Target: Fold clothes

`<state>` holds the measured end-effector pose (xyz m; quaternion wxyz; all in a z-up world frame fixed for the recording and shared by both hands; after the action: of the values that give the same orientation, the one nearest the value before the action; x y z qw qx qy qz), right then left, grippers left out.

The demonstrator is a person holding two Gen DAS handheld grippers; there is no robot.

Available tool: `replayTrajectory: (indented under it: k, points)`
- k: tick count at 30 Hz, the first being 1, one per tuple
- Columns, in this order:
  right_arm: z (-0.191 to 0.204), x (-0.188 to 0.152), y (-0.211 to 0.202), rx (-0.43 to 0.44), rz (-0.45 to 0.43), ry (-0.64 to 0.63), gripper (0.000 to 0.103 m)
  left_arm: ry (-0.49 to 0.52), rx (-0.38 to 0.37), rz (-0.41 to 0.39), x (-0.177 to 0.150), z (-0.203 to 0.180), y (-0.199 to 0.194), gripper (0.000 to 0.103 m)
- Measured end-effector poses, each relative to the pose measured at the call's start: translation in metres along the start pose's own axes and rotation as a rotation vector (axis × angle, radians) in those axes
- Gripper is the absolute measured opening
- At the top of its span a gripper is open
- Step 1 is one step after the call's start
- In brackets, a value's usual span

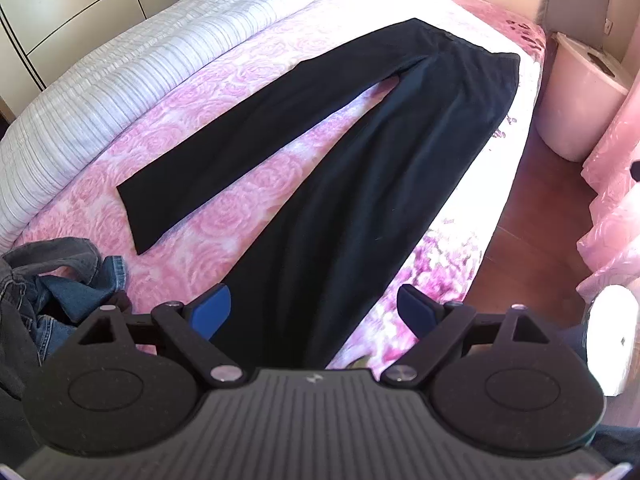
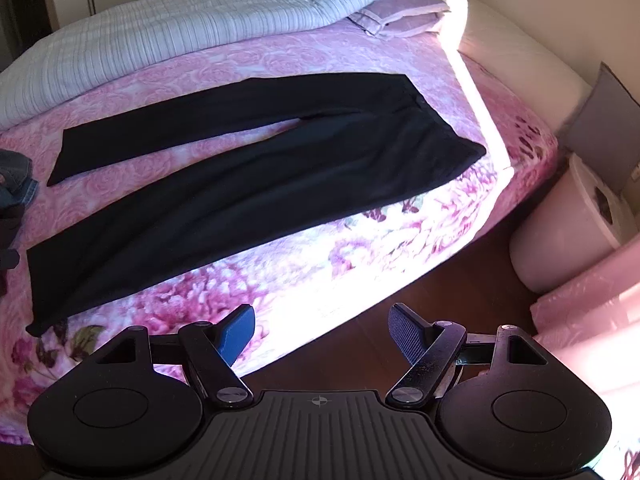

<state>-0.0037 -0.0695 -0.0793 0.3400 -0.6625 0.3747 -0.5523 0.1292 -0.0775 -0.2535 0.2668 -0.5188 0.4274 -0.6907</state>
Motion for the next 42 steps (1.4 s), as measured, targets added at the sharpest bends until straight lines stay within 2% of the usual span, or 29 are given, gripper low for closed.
replayTrajectory:
  k: [4, 7, 11, 13, 18, 20, 22, 25, 29, 33, 35, 36, 37, 42]
  points:
    - [-0.022, 0.009, 0.016, 0.038, 0.003, -0.035, 0.077, -0.028, 0.04, 0.005, 0.009, -0.017, 0.002, 0.088]
    - [-0.037, 0.014, 0.027, 0.067, -0.002, -0.072, 0.077, 0.006, 0.091, -0.012, 0.008, -0.03, 0.003, 0.088]
    - [-0.055, 0.013, 0.043, 0.077, -0.04, -0.178, 0.077, 0.137, 0.195, -0.023, -0.006, -0.048, 0.01, 0.088]
    - [-0.062, 0.008, 0.054, 0.046, -0.072, -0.272, 0.077, 0.225, 0.242, -0.007, -0.019, -0.057, 0.019, 0.088]
    - [-0.068, -0.008, 0.085, 0.004, -0.071, -0.473, 0.077, 0.38, 0.253, 0.047, -0.055, -0.075, 0.056, 0.087]
    - [-0.068, -0.01, 0.09, 0.017, -0.07, -0.519, 0.077, 0.417, 0.248, 0.054, -0.064, -0.079, 0.076, 0.082]
    - [-0.066, -0.008, 0.095, 0.01, -0.066, -0.578, 0.077, 0.453, 0.244, 0.066, -0.073, -0.085, 0.1, 0.074]
    - [-0.06, -0.001, 0.102, 0.005, -0.055, -0.638, 0.077, 0.531, 0.26, 0.066, -0.08, -0.089, 0.139, 0.069]
    - [-0.054, 0.009, 0.116, 0.017, -0.031, -0.714, 0.077, 0.609, 0.271, 0.124, -0.097, -0.08, 0.183, 0.059]
    - [-0.049, 0.019, 0.13, 0.003, -0.012, -0.747, 0.077, 0.633, 0.276, 0.117, -0.109, -0.06, 0.193, 0.055]
    - [-0.046, 0.023, 0.137, -0.003, -0.004, -0.752, 0.077, 0.641, 0.298, 0.119, -0.114, -0.048, 0.193, 0.037]
    - [-0.045, 0.025, 0.14, -0.005, -0.004, -0.757, 0.077, 0.634, 0.317, 0.136, -0.117, -0.041, 0.194, 0.025]
    - [-0.043, 0.026, 0.144, -0.005, -0.004, -0.765, 0.077, 0.62, 0.328, 0.154, -0.119, -0.035, 0.196, 0.019]
    - [-0.041, 0.026, 0.168, 0.008, -0.01, -0.827, 0.077, 0.566, 0.343, 0.215, -0.124, -0.02, 0.2, 0.013]
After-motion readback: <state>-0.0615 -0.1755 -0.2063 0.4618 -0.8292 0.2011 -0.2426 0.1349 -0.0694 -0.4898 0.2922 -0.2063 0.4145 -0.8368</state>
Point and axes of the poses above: each gripper's, at about its wrist camera, not at the fingertips, and y roughly the way its jaws point, z to its left, x to its top, the point moved 6 cm from there along y, roughly the way its jaws point, and after that the axes turned 2 degrees about -x, right-handed, at the moved point
